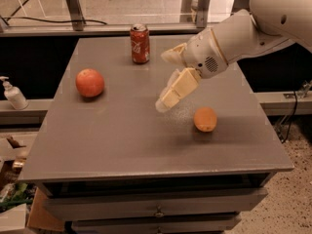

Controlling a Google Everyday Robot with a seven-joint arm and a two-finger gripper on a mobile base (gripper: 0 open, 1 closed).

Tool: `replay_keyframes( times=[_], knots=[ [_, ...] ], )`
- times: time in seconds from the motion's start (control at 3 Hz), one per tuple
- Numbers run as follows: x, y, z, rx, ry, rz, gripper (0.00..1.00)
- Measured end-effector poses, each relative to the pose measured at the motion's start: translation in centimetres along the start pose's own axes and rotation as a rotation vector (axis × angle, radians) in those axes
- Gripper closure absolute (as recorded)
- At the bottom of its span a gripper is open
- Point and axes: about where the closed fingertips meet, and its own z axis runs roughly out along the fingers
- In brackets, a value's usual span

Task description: Pick apple

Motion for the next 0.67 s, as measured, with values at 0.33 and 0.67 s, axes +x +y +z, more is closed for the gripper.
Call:
replay_keyframes(
  times=[0.33, 0.67],
  knots=[
    [-0.3, -0.2, 1.7, 0.001, -0.005, -0.026, 0.0],
    [-1.3, -1.2, 5.1, 0.003, -0.05, -0.091, 0.0]
  ],
)
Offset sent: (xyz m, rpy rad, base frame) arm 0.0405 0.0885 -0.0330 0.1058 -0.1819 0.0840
